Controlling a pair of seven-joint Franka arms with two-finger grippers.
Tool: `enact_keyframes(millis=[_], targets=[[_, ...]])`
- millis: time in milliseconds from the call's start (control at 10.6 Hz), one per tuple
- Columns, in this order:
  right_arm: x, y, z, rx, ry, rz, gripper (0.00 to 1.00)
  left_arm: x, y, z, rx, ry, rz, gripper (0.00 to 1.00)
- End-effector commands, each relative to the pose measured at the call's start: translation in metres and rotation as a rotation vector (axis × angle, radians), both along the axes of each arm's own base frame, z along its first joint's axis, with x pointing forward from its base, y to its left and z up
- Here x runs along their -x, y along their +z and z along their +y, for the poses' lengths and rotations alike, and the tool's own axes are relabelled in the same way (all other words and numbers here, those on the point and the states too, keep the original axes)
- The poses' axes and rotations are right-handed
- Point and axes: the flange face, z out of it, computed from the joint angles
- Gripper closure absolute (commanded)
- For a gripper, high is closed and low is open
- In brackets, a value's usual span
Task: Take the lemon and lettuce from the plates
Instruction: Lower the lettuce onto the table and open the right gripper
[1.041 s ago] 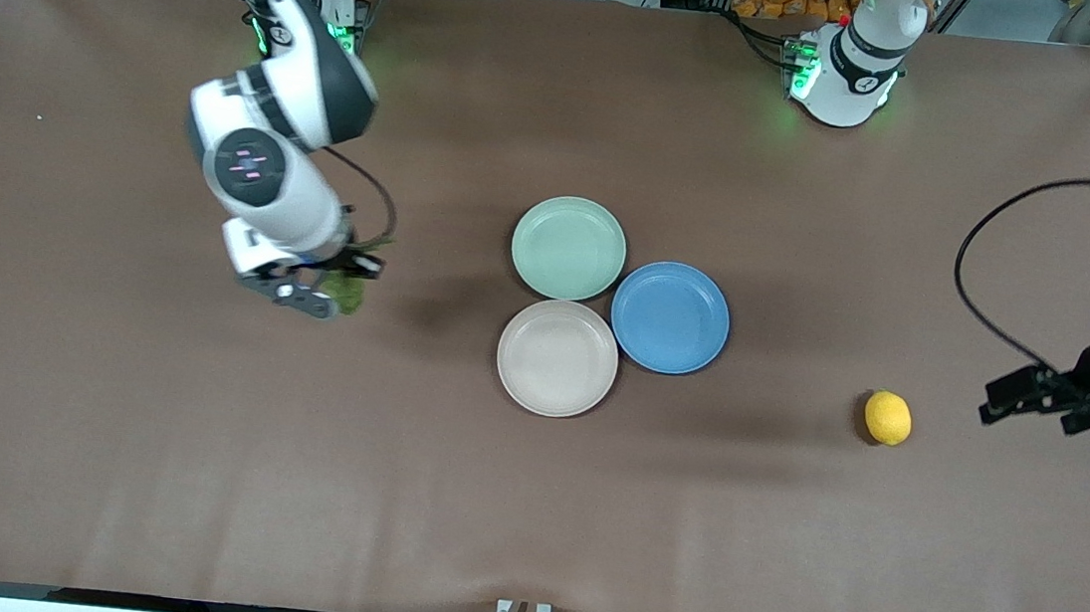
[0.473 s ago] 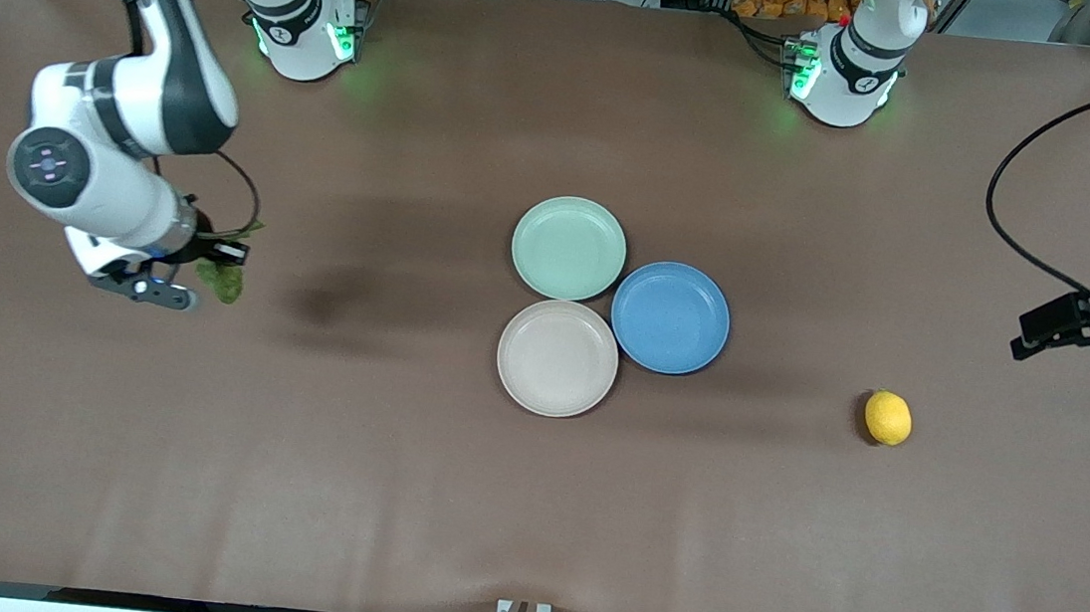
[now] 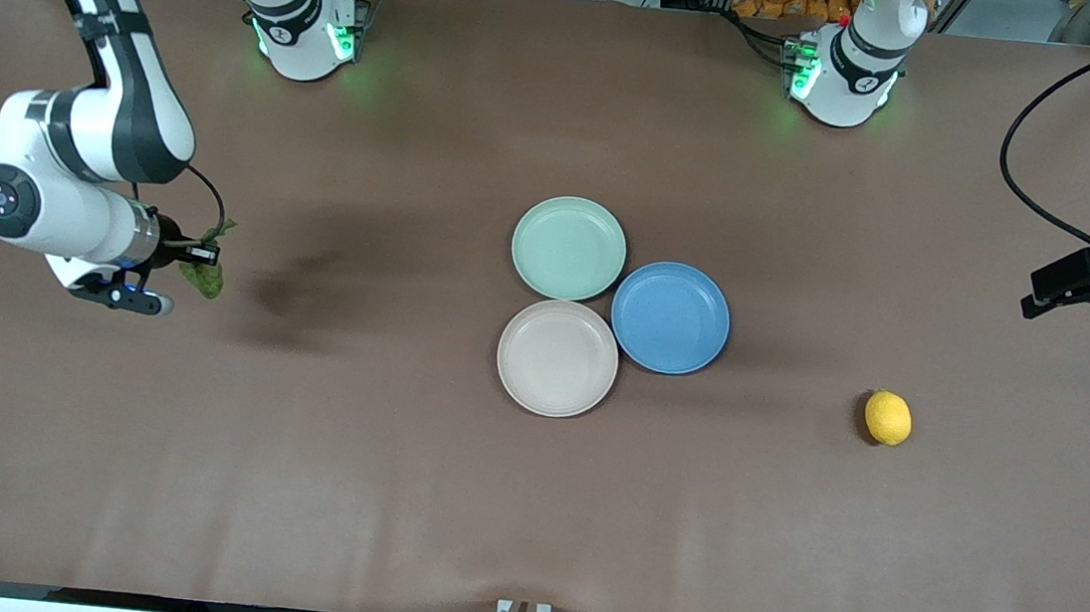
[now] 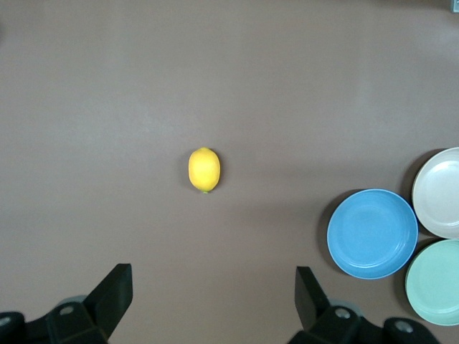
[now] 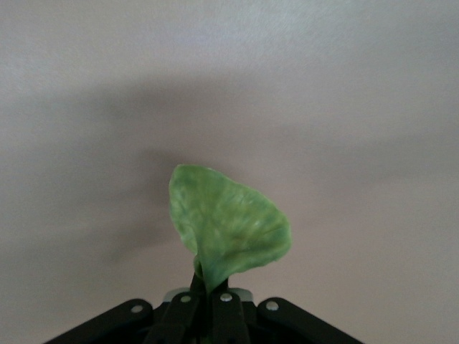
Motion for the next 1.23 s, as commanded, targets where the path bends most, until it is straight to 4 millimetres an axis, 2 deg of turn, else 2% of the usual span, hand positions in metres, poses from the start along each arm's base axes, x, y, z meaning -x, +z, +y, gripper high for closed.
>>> enact_keyframes(millis=[0, 95, 189, 284, 568, 1041, 1135], targets=[[-0.001, -0.03, -0.006, -0.058, -0.003, 0.034, 1.0, 0.02, 0.004, -0.012, -0.012, -0.001, 0.012, 0.0], [-0.002, -0.031, -0.012, -0.055, -0.011, 0.032, 0.88, 0.027, 0.006, -0.02, -0.013, -0.003, 0.013, 0.0], [-0.003, -0.029, -0.013, -0.054, -0.012, 0.027, 0.67, 0.03, 0.005, -0.022, -0.015, -0.005, 0.016, 0.0], [-0.004, -0.027, -0.014, -0.052, -0.014, 0.023, 0.01, 0.034, 0.008, -0.024, -0.017, -0.008, 0.013, 0.0], [-0.01, -0.014, -0.014, -0.044, -0.018, 0.006, 0.0, 0.034, 0.009, -0.034, -0.017, -0.026, 0.005, 0.0], [-0.029, 0.035, -0.016, -0.009, -0.014, -0.005, 0.0, 0.034, 0.013, -0.035, -0.018, -0.027, -0.004, 0.0], [-0.029, 0.053, -0.012, 0.01, -0.008, -0.035, 0.0, 0.034, 0.013, -0.035, -0.022, -0.03, -0.004, 0.0]])
